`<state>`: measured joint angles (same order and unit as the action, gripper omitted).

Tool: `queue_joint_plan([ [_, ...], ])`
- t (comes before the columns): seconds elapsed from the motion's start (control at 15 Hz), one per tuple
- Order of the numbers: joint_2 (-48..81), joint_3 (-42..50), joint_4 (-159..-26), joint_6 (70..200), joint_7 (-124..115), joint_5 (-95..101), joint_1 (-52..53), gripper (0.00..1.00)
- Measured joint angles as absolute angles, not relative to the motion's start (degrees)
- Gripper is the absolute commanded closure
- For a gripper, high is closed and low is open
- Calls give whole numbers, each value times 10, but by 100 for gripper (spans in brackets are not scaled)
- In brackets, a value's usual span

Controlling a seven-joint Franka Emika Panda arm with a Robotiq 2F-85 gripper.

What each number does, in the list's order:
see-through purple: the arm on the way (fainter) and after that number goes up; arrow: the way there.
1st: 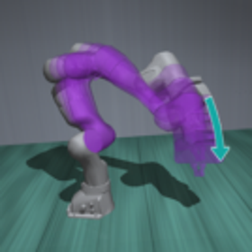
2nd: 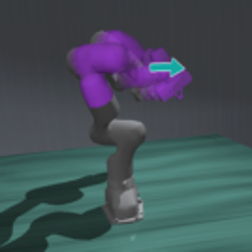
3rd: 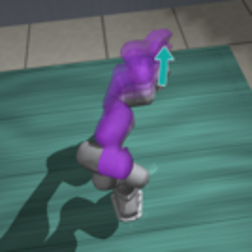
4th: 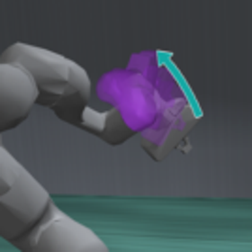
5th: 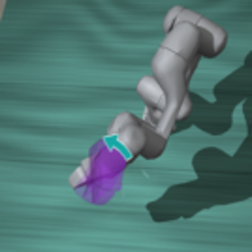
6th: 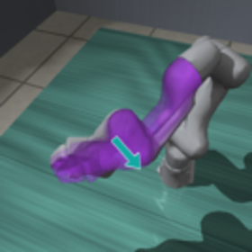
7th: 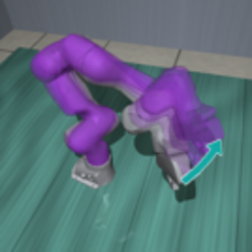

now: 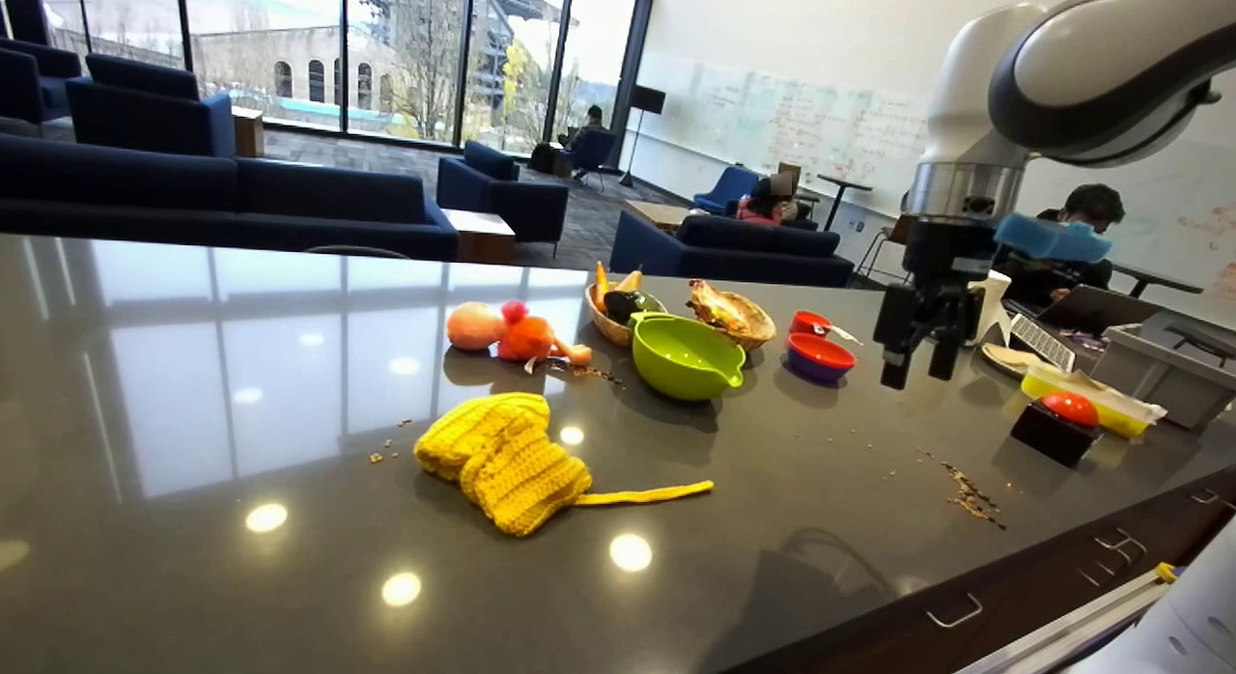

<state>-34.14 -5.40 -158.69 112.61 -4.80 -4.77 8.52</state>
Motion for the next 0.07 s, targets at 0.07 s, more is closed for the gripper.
queue_joint_plan([
  [0.07, -359, -49, -1587, 1098, -37, -32, 78, 0],
])
